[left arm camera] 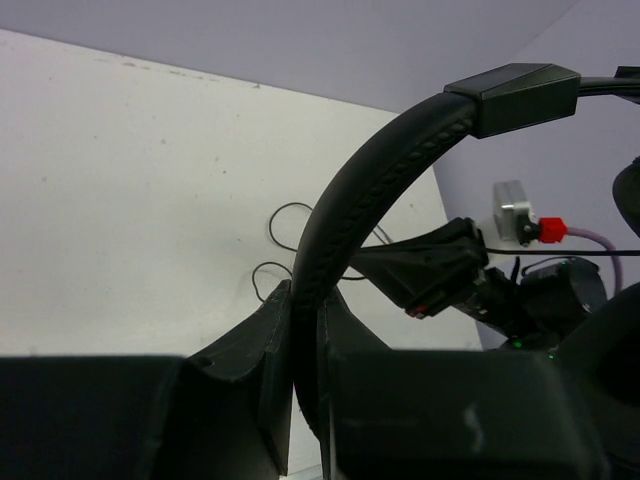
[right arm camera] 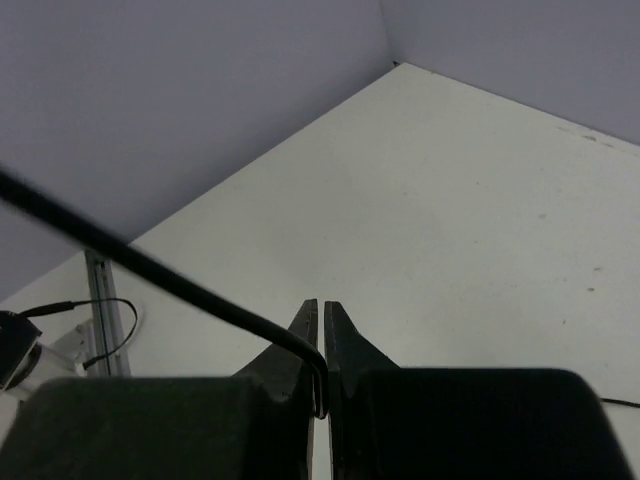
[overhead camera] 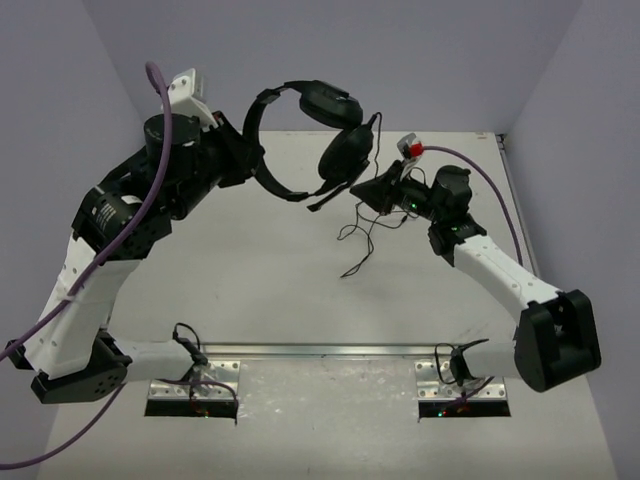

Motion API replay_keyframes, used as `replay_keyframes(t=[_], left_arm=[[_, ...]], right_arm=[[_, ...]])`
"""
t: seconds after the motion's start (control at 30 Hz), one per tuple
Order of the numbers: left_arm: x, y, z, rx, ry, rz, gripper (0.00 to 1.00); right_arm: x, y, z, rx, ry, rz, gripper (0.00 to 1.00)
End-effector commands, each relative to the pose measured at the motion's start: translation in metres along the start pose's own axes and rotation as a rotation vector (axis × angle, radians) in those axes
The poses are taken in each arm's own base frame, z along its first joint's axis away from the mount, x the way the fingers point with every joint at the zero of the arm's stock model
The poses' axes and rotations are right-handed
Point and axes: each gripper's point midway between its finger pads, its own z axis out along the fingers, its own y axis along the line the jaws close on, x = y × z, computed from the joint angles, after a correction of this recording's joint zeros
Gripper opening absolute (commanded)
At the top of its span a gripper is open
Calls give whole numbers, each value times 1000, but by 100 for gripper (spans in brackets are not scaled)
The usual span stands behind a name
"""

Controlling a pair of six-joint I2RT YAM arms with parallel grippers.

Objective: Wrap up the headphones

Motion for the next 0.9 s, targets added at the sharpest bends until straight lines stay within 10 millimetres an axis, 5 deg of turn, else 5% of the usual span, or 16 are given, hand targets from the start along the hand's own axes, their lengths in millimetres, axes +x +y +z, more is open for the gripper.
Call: replay_keyframes(t=[0.0,0.2,0.4,0.53,0.63,0.7,0.87], left_arm=[[-22,-29,-13,139,-79,-127,1],[-18,-19,0,114,-147,-302,0],[-18,1,13,43,-249,-474,0],[-23,3,20,22,-287,-511,0],[-33,2,21,5,-312,-525,0],[-38,5,19,-12,-335,-526,0],[-64,20,9,-106,-438,-530,0]], right_arm=[[-29,9,18,-77,-82,-14,1],[-38,43,56,-151,-130,24,3],[-43,77,74,-202,-255,117,26],[-38,94,84,-246,-273,147,20],[-23,95,96,-259,-242,170,21],[-6,94,101,-261,-210,191,32],[29,90,98,-242,-168,230,27]])
